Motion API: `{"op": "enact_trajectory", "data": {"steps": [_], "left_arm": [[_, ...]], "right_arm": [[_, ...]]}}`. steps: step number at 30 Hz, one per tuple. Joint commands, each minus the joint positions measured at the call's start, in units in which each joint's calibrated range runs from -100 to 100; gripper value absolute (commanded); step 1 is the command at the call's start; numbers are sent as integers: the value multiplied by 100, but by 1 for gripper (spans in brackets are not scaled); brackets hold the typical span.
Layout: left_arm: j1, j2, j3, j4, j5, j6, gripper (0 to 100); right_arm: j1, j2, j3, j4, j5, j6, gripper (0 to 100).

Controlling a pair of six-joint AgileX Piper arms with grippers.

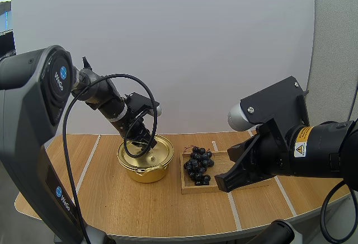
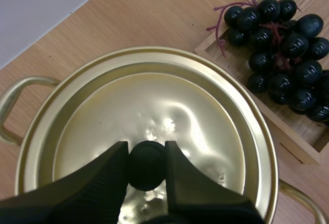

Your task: Open the pot, put the pineapple inside, and close it

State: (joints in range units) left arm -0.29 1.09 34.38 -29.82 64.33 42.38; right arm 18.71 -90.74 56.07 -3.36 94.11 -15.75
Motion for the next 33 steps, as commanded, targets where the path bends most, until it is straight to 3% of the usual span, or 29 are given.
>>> {"op": "enact_trajectory", "data": {"steps": [1, 4, 5, 7, 9, 10, 24, 33], "left_arm": [[-10, 60, 88, -9, -255, 81, 0], [-10, 48, 88, -9, -195, 81, 5], [-10, 36, 88, -9, -108, 104, 15], [-10, -52, 88, -9, -8, 143, 44], [-10, -217, 88, 3, -8, 143, 89], [-10, -334, 88, 3, -8, 132, 100], [-10, -3076, -1084, 43, 1798, -389, 100], [-10, -5037, -1177, 397, 2080, -615, 100]], "right_arm": [[-26, -62, 7, -34, 30, -27, 0], [-26, -62, 7, -34, 30, -27, 0], [-26, -62, 7, -34, 30, -27, 0], [-26, -62, 7, -34, 30, -27, 0], [-26, -62, 7, -34, 30, -27, 0], [-26, -62, 7, -34, 30, -27, 0], [-26, -62, 7, -44, 30, -27, 0], [-26, -62, 7, -145, 30, -27, 0]]}}
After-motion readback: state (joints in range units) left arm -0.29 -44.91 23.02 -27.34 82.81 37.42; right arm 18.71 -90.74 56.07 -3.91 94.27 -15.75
